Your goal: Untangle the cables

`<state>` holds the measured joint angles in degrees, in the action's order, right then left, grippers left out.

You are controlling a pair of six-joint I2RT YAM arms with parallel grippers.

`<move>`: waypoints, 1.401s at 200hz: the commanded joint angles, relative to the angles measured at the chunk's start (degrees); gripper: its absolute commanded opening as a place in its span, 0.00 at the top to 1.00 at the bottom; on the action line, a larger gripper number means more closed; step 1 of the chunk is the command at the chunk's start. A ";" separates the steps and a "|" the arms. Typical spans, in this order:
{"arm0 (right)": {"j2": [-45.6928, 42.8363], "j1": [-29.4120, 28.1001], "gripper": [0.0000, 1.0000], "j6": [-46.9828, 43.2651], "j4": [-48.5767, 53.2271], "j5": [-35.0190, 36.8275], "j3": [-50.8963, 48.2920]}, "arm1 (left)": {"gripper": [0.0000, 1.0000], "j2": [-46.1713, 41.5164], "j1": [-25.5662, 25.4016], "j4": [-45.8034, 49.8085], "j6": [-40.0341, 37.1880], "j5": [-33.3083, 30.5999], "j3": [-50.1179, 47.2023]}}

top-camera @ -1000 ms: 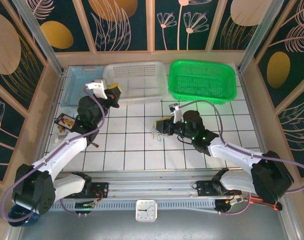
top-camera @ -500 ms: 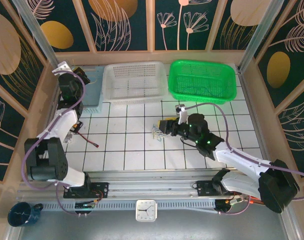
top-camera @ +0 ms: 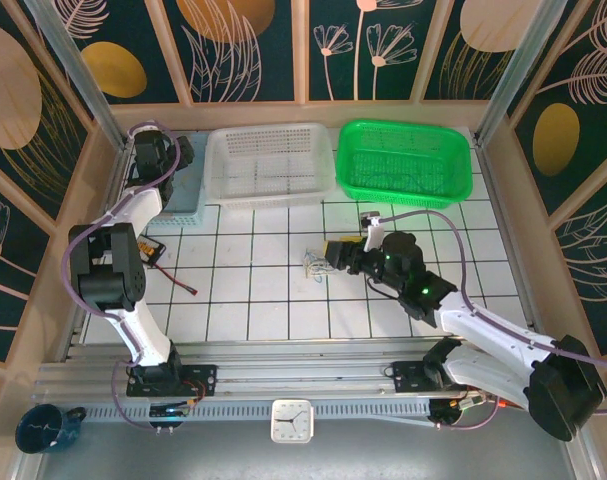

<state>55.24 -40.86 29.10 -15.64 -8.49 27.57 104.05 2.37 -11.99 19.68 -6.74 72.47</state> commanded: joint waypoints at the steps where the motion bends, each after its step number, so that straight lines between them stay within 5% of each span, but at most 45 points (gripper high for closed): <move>1: -1.07 0.16 0.41 0.24 1.22 2.08 -0.66 | 0.06 -1.74 0.35 1.77 -2.17 0.99 1.85; 96: 2.25 2.15 0.42 0.08 5.21 5.91 3.44 | 0.01 -14.40 -0.29 0.27 4.01 15.23 -5.51; 142: 4.03 4.38 0.42 -0.17 6.31 8.66 5.71 | 0.01 -25.96 -7.79 -1.43 5.80 17.24 -17.24; 178: 4.12 6.94 0.41 -1.98 8.01 8.46 8.29 | 0.01 -35.10 -12.60 -12.28 18.87 21.90 -33.65; 234: 0.95 9.15 0.23 -2.50 9.53 9.19 13.15 | 0.01 -41.15 -23.98 -19.83 25.85 15.63 -46.57; 280: 8.53 9.15 0.23 -6.20 15.53 6.10 19.63 | 0.01 -37.02 -28.78 -26.91 29.47 13.37 -51.64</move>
<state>59.94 -31.90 25.56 -4.80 -0.95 44.40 64.69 -24.12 -31.92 45.71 8.71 22.59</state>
